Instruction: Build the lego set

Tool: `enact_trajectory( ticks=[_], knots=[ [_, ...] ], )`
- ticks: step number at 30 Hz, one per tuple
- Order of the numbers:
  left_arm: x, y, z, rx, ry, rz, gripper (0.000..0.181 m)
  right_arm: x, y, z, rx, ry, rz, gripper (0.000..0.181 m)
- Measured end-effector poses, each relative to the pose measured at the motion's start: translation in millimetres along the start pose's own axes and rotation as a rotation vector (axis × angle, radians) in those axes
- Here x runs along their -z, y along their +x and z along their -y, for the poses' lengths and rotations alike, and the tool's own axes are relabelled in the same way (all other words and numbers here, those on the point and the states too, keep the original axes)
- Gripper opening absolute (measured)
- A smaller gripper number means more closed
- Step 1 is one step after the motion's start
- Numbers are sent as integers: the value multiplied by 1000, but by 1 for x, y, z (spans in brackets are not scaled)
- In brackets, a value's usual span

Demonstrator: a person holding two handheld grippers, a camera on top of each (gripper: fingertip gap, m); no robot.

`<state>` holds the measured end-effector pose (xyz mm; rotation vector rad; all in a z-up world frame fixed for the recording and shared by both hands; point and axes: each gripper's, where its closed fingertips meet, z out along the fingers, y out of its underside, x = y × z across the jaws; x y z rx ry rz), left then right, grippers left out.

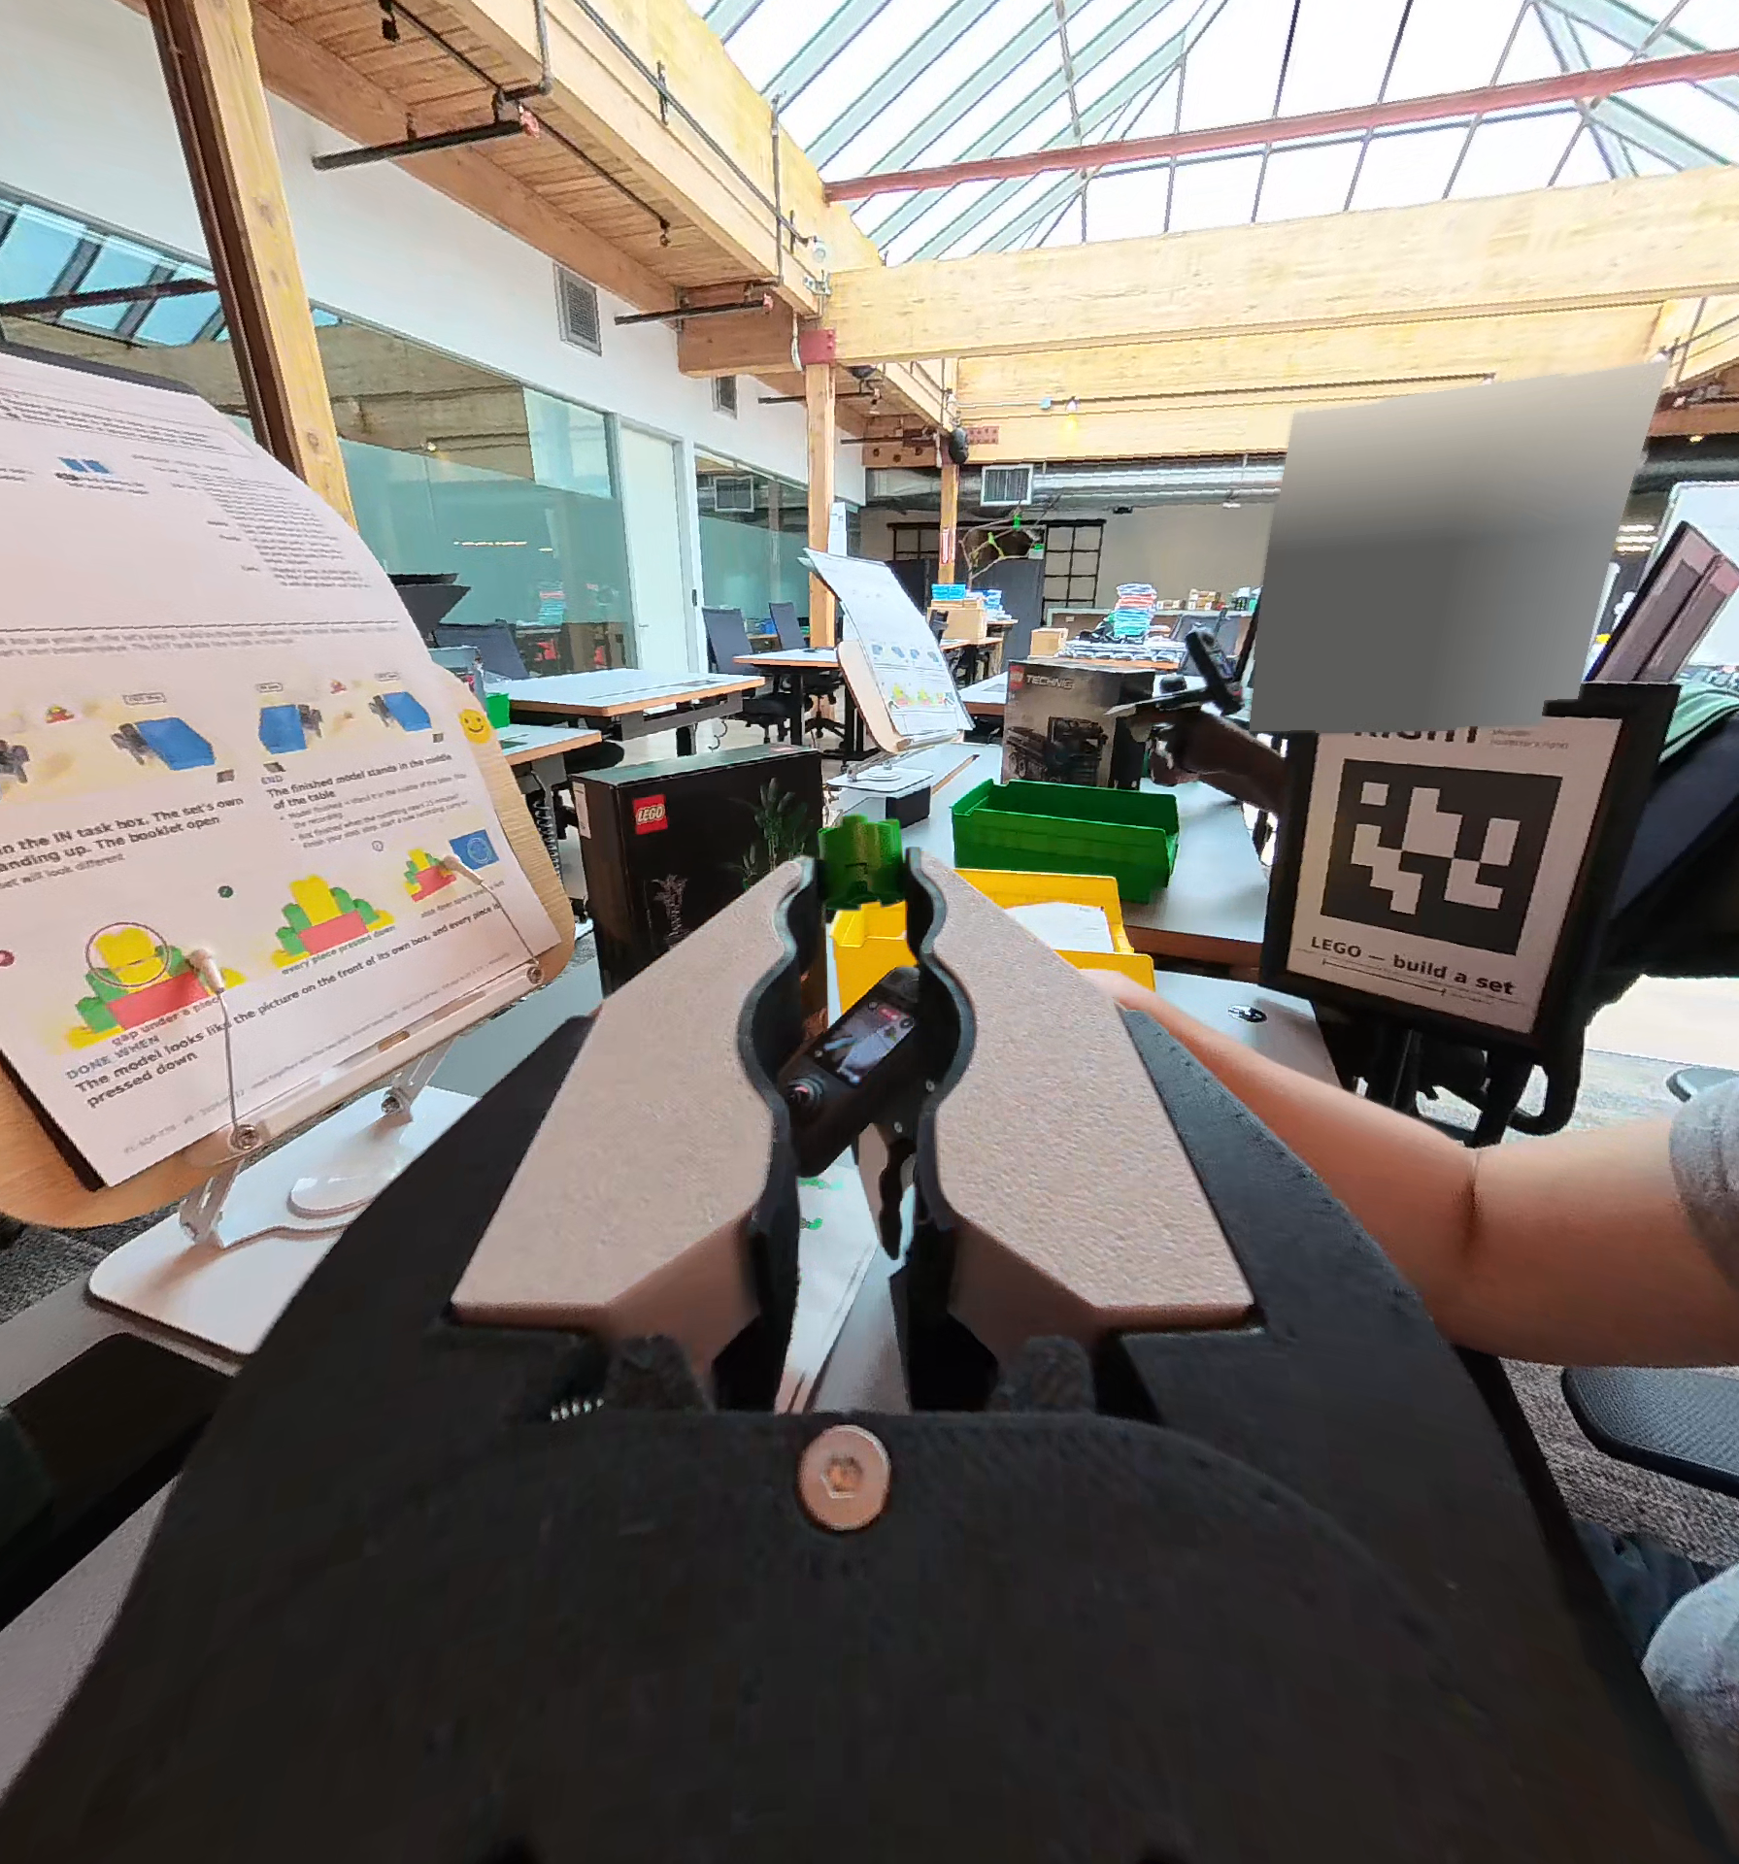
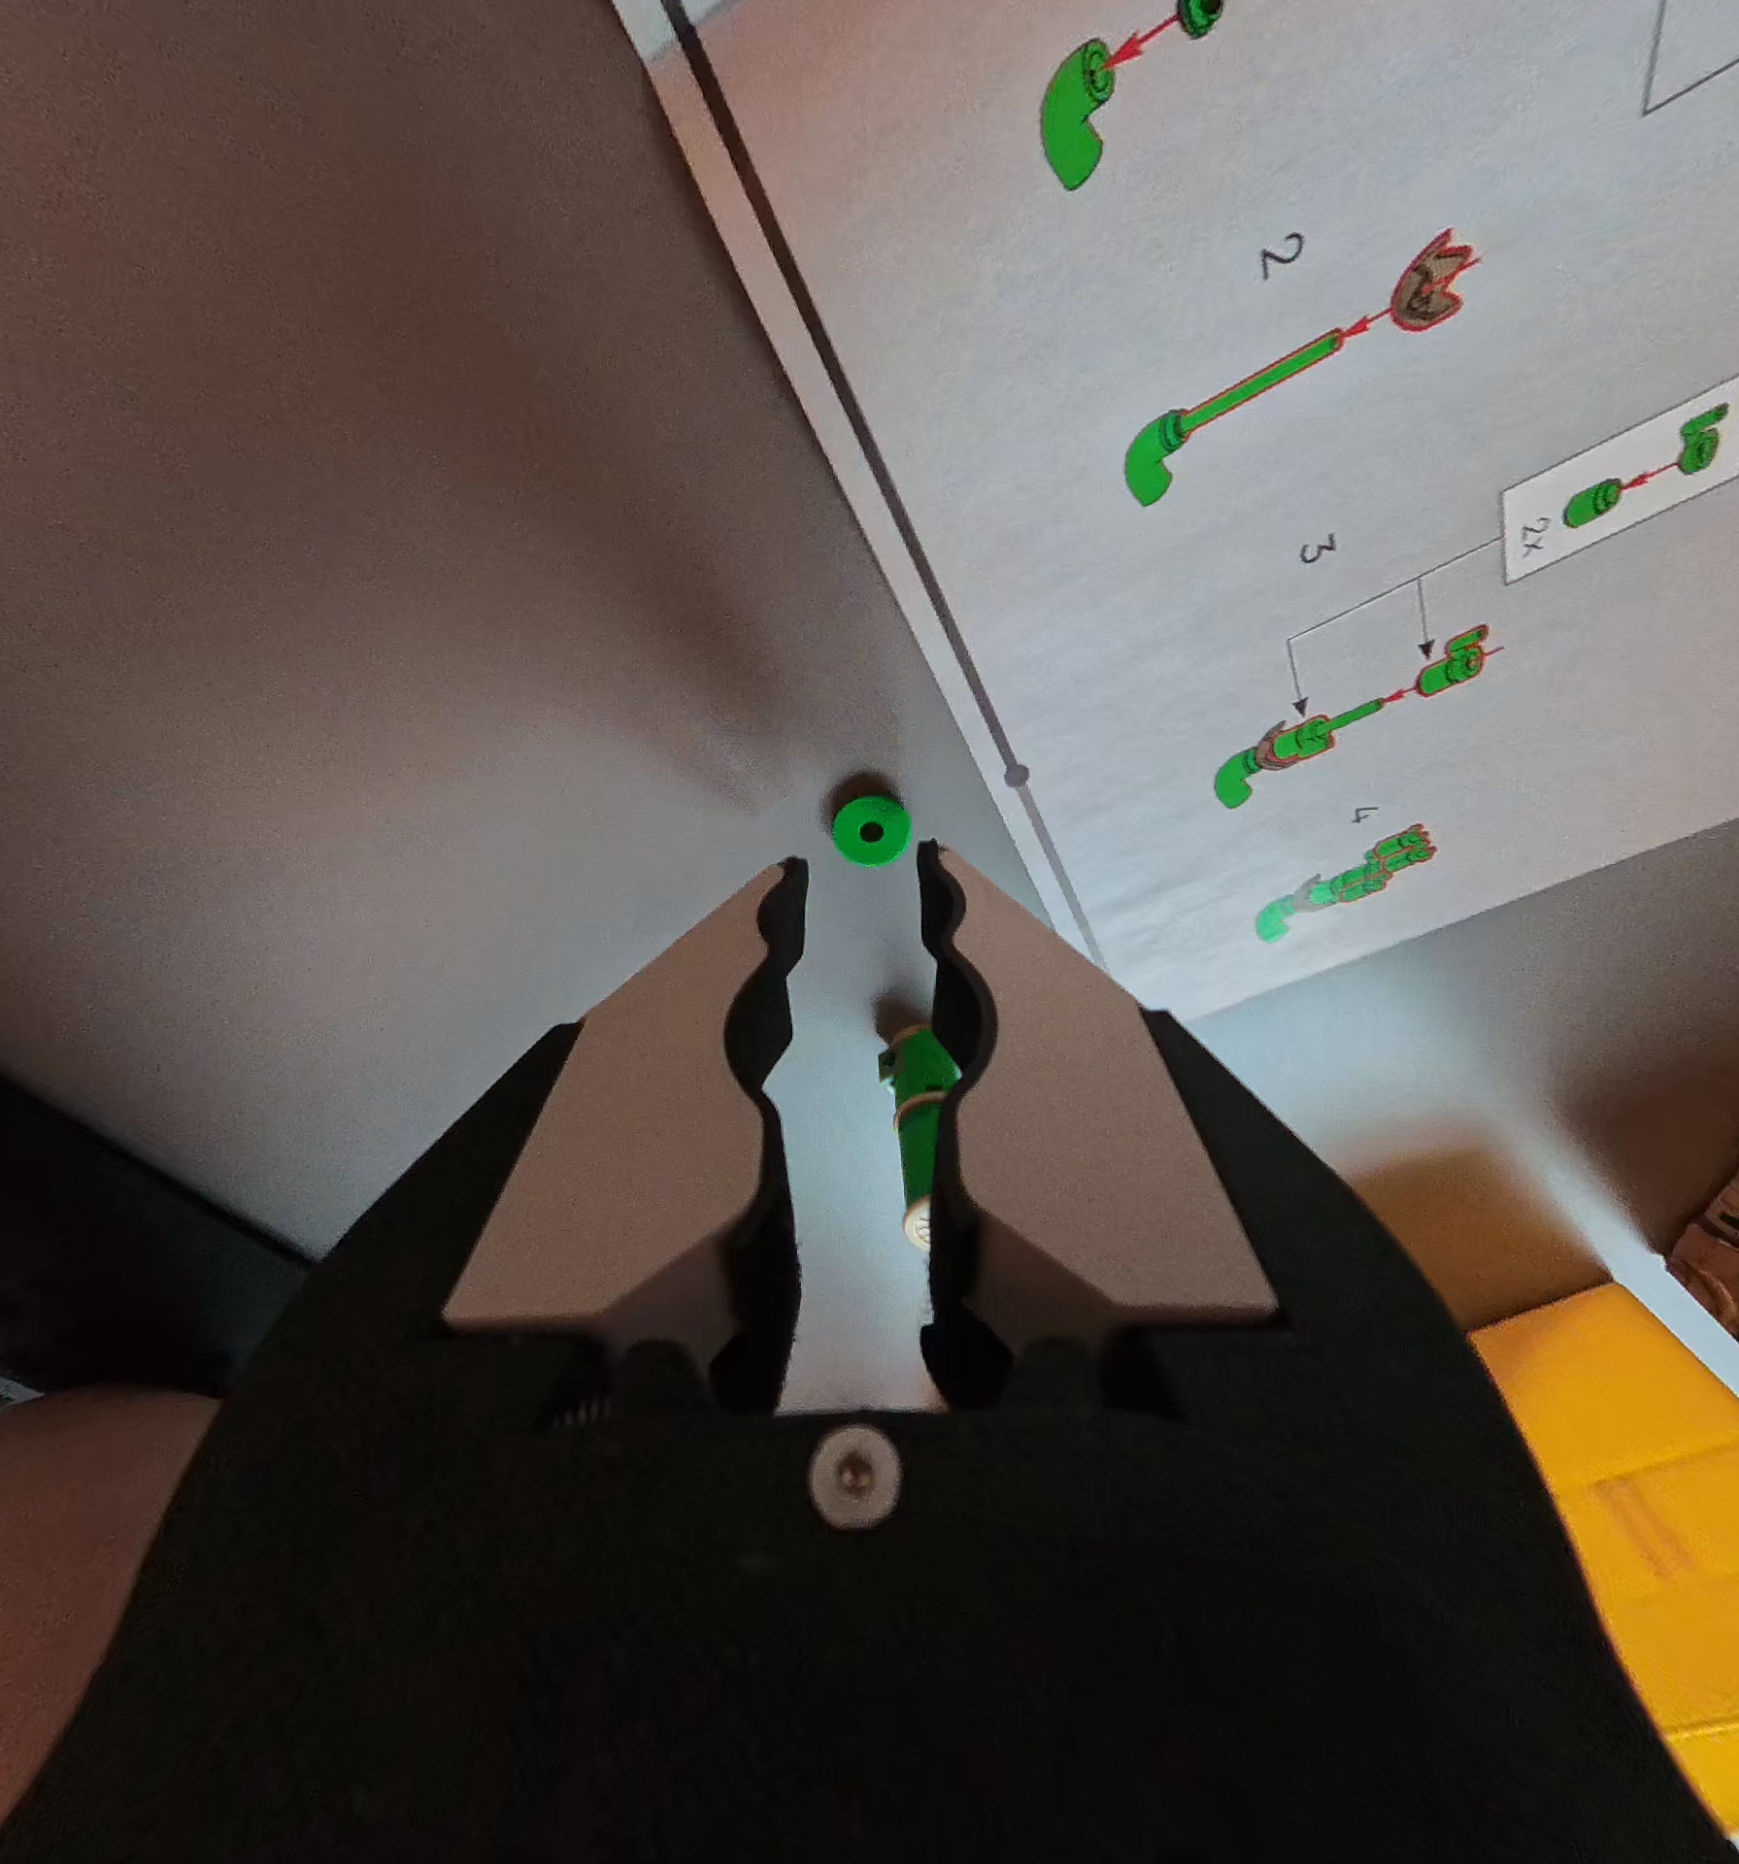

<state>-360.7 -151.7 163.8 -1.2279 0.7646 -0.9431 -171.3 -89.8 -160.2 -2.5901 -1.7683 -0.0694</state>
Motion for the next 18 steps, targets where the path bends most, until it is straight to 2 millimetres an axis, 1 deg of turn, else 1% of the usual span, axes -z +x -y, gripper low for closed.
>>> enact_trajectory(
  ticks=[1,10,12,18],
  knots=[
    [0,0,0,1,-1,0,13,-2,0,0,2,-6,5,22],
    [-1,-3,-3,-2,-17,-1,13,-10,2,0,-10,3,34,21],
    [-1,-3,-4,0,-20,-2,13,-11,3,0,-8,5,31,16],
    [-4,-6,-11,19,-36,-2,13,-10,2,0,7,27,41,15]
  ],
)
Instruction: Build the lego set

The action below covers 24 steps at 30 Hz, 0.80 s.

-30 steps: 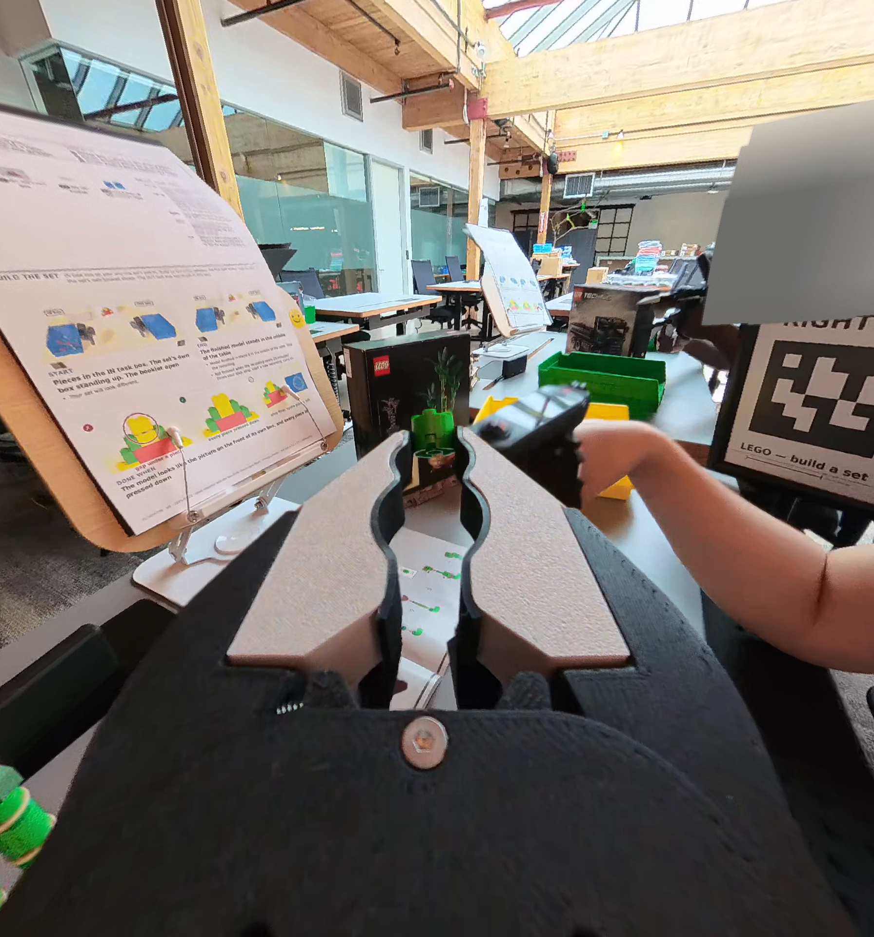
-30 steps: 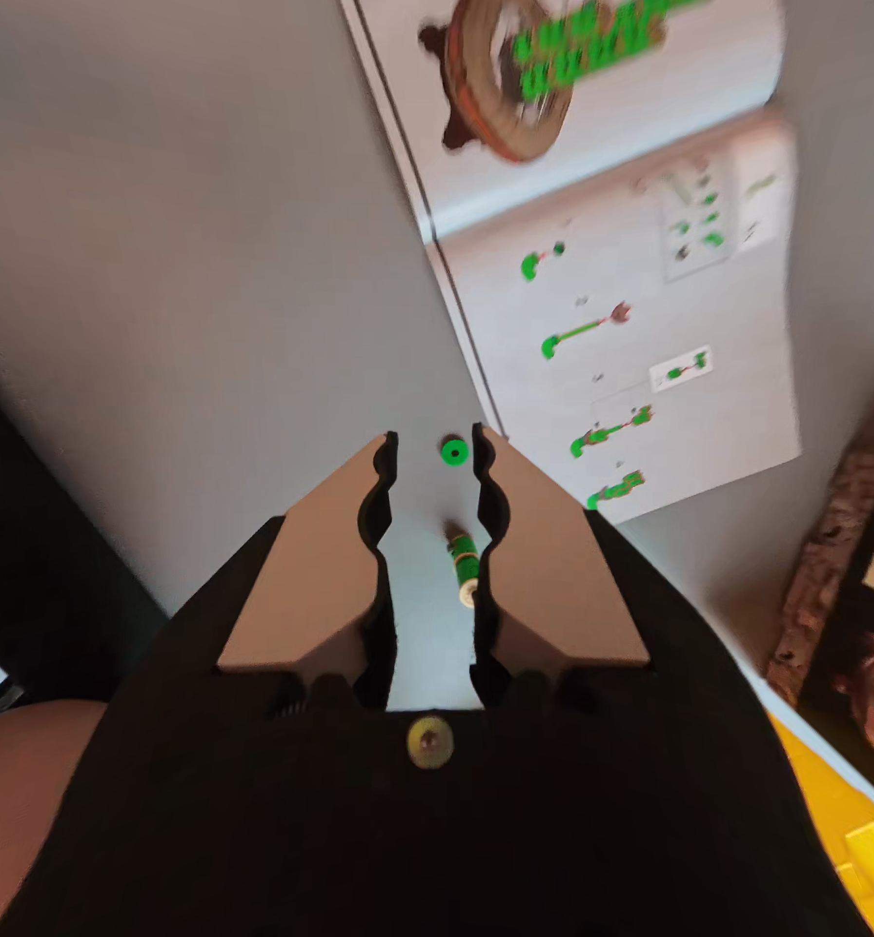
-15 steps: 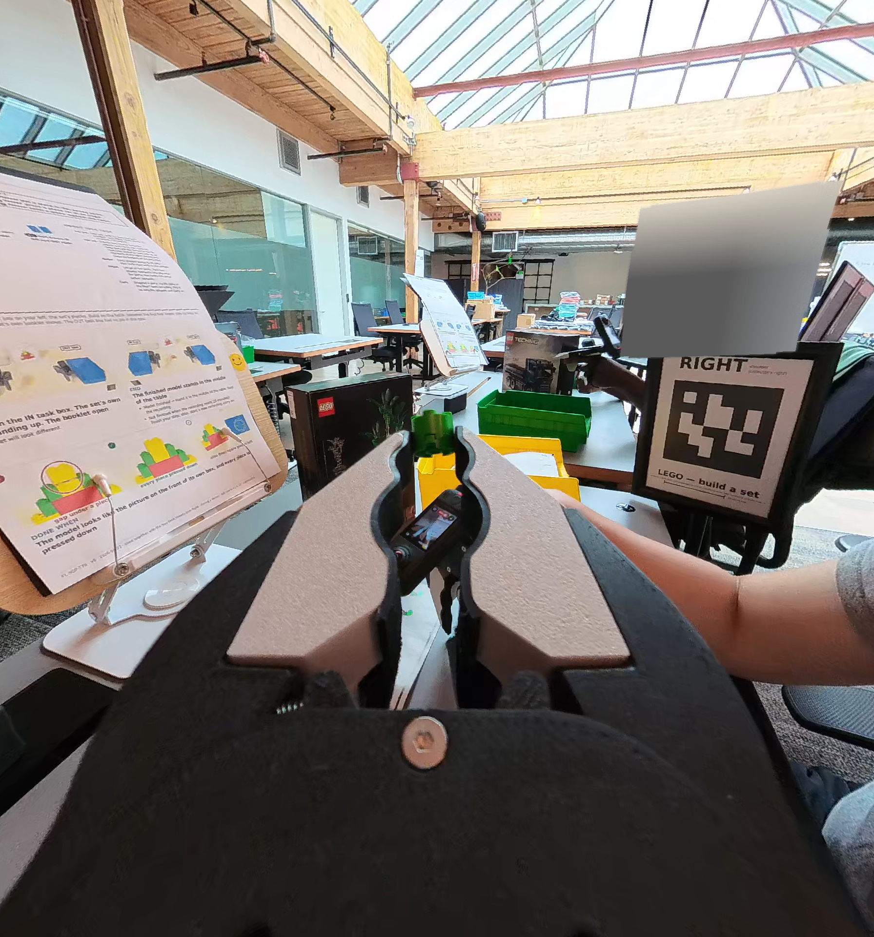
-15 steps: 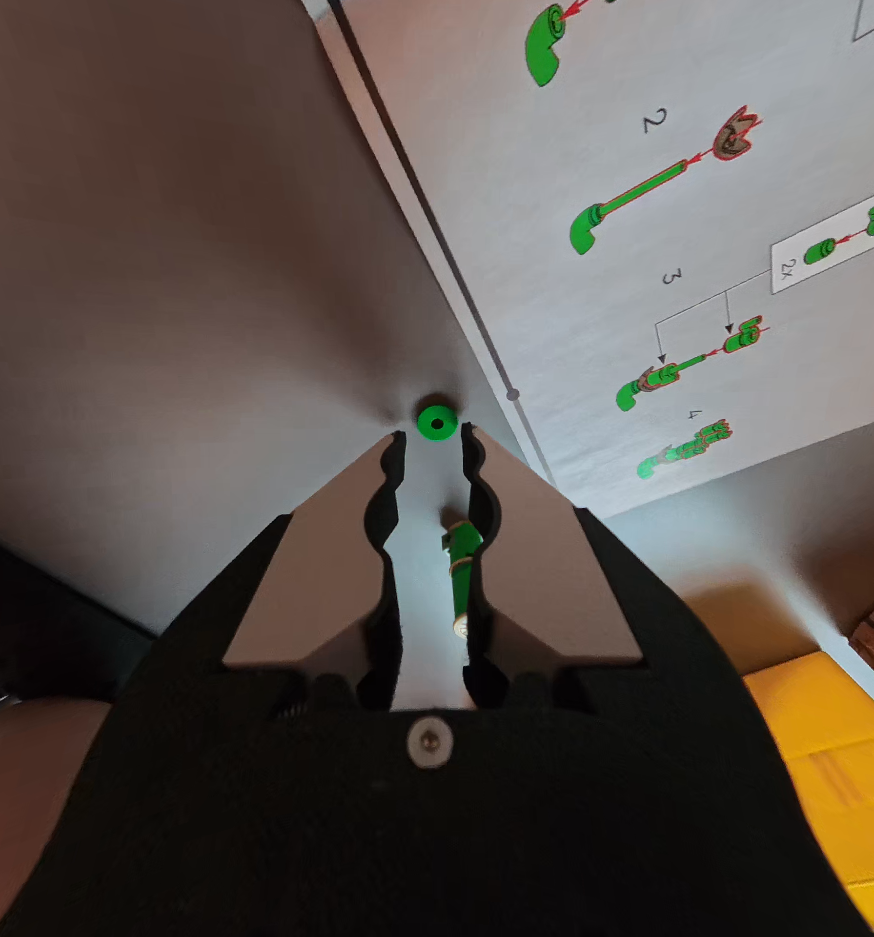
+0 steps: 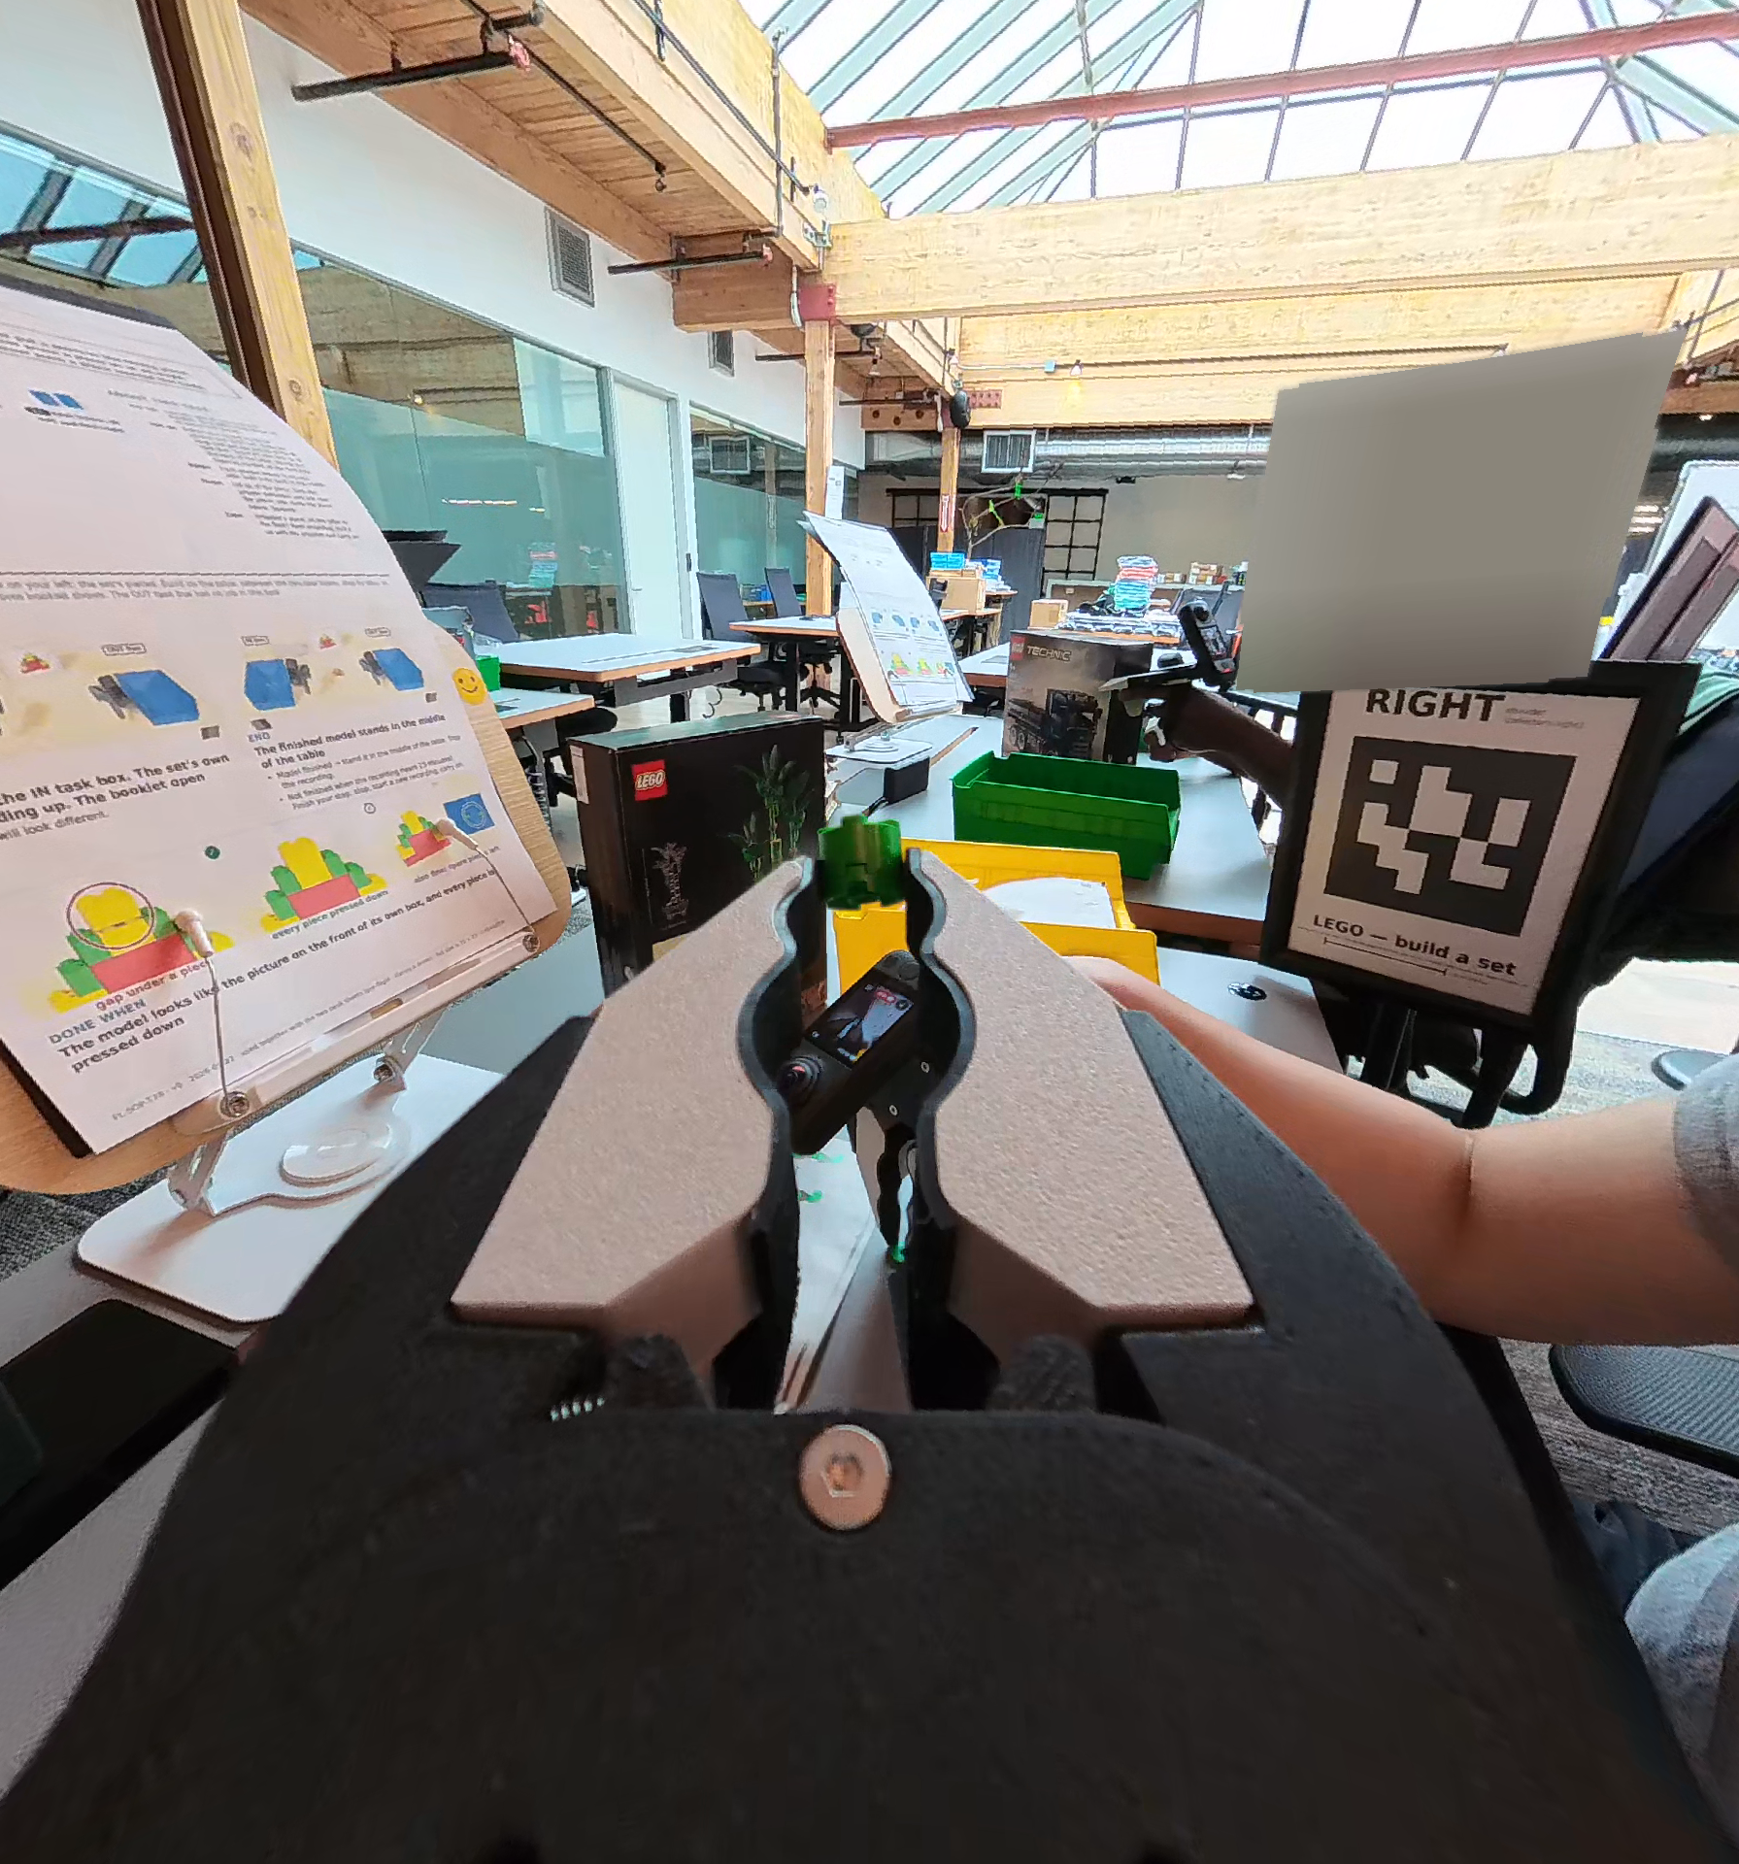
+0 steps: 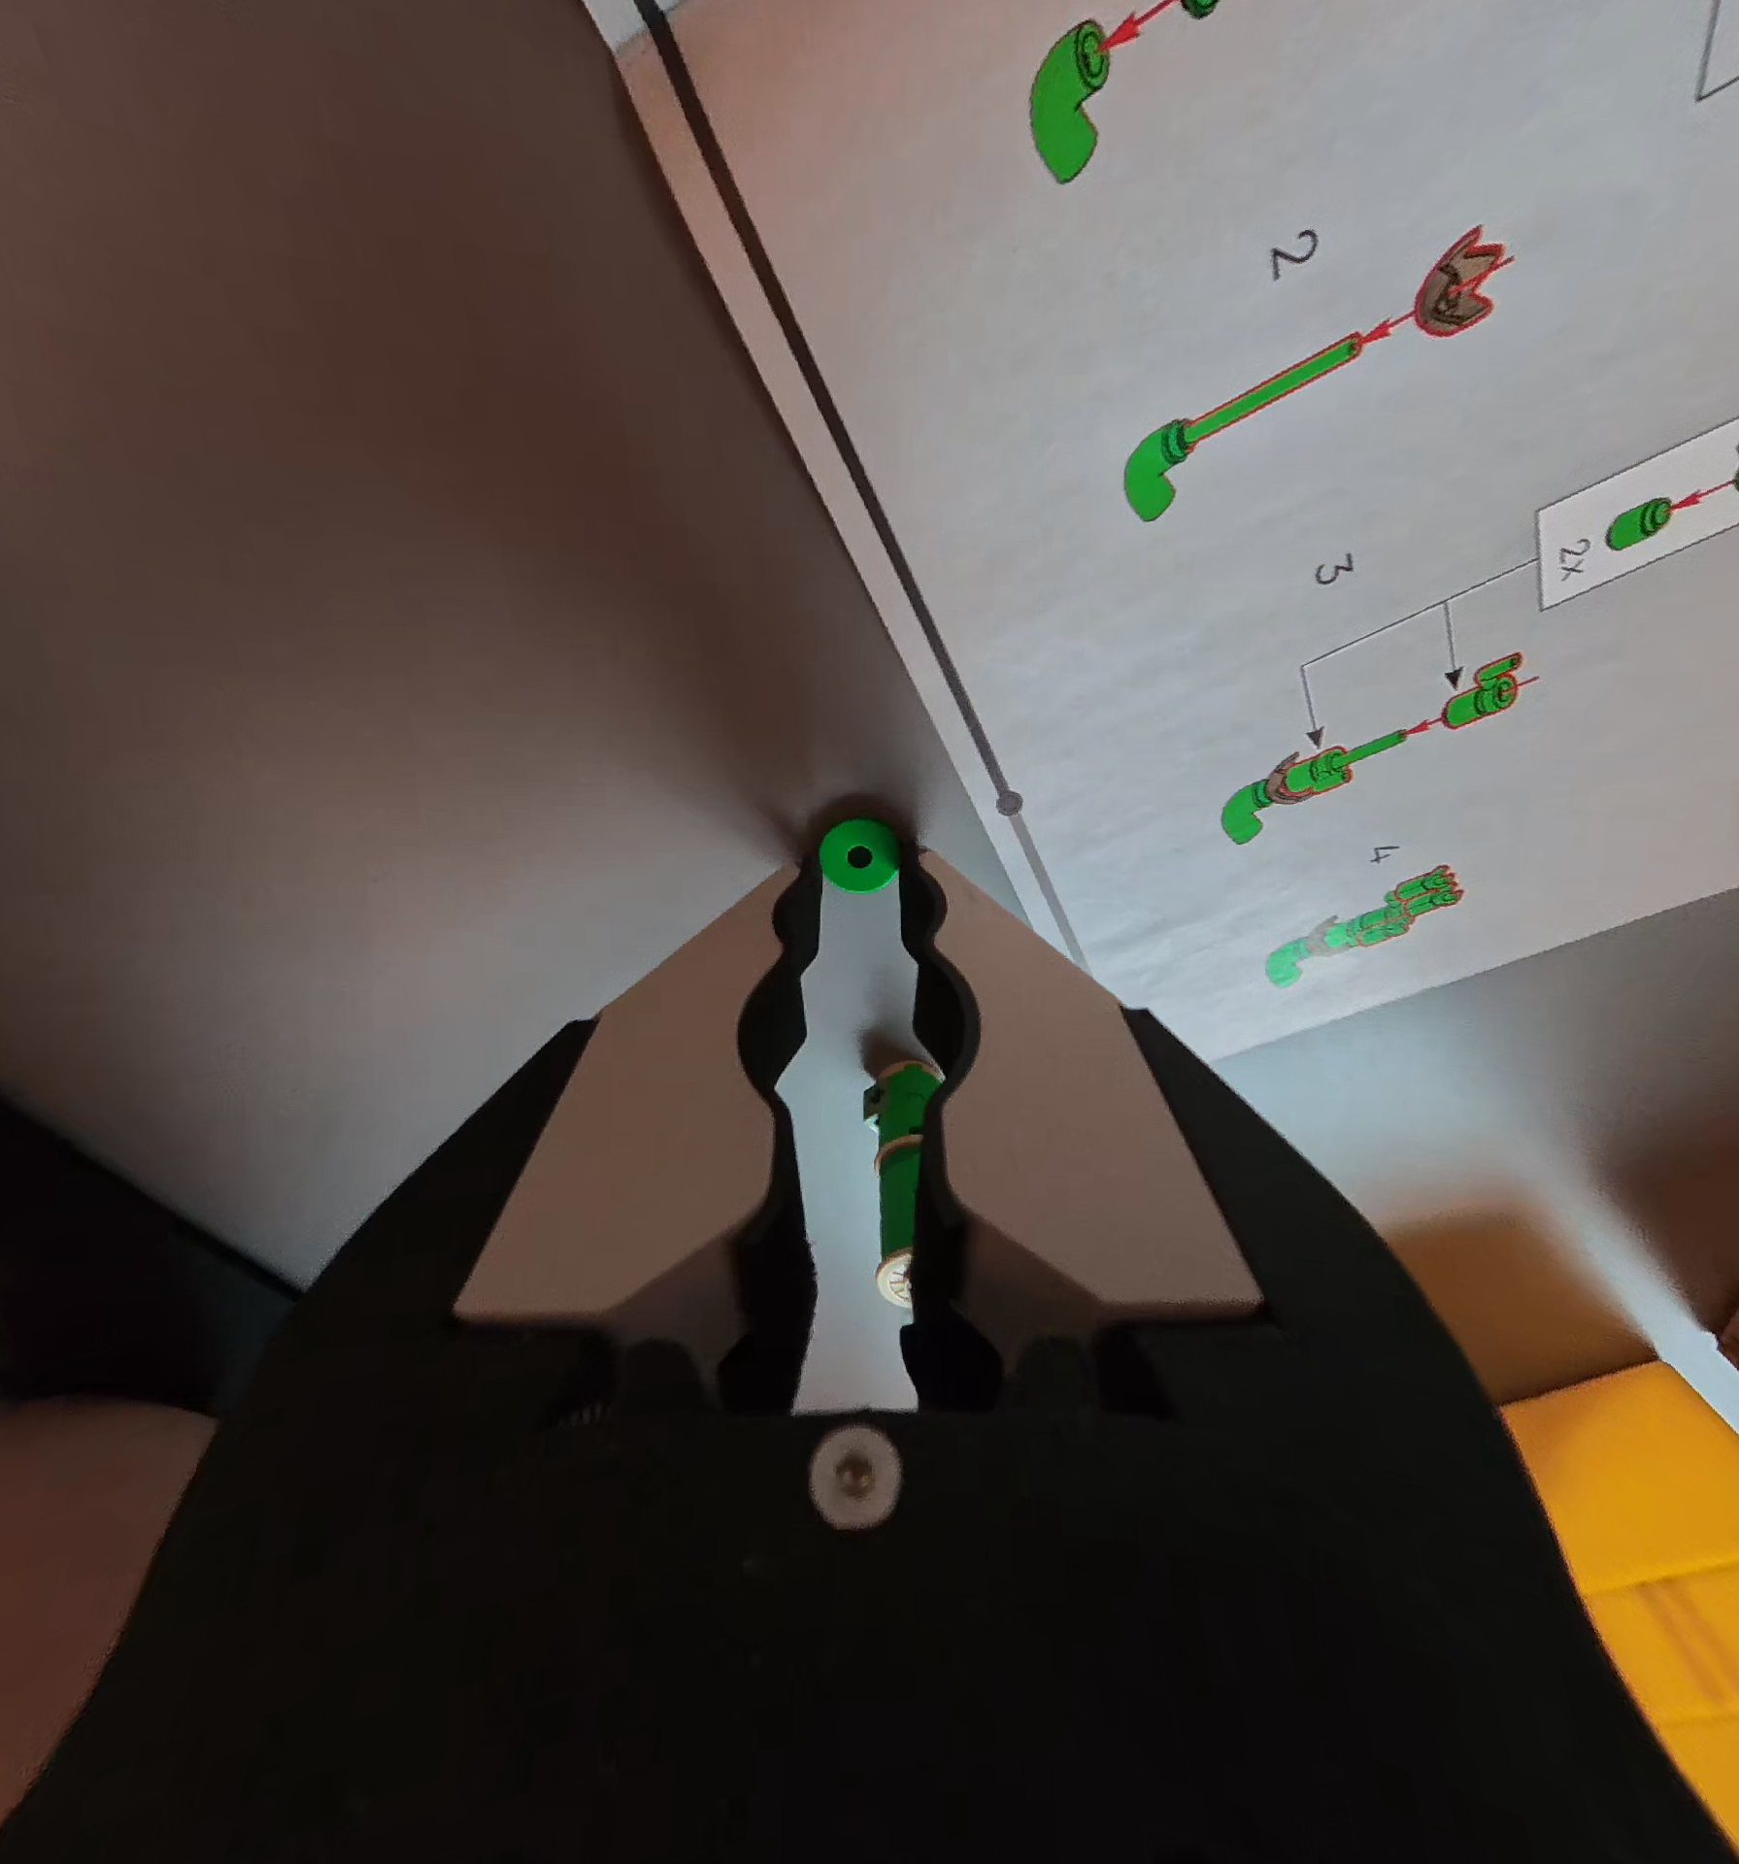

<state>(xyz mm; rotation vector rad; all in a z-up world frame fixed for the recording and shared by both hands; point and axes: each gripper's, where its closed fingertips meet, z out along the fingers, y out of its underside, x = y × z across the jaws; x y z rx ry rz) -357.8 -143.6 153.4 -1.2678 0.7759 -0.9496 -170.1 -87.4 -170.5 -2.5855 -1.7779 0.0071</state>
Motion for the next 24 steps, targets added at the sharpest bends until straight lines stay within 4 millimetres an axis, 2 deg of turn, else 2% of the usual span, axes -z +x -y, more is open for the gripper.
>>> enact_trajectory(
  ticks=[3,5,8,10,13,15,18,24],
  knots=[
    [-6,0,-12,10,-40,-21,14,11,-3,1,9,46,14,15],
    [-14,1,-28,4,-103,-49,14,34,-11,13,46,175,26,15],
    [-28,2,-57,-19,-199,-92,14,91,-29,39,182,469,5,15],
    [-39,13,-71,8,-225,-172,14,136,-51,50,337,684,-28,15],
    [-53,33,-86,42,-248,-299,14,195,-87,51,560,959,-75,14],
    [-61,42,-97,30,-299,-326,14,222,-103,46,659,1087,-120,15],
    [-66,62,-111,14,-394,-399,15,243,-113,37,752,1178,-181,15],
    [-70,93,-106,144,-401,-549,14,247,-119,29,836,1193,-235,15]
  ],
)
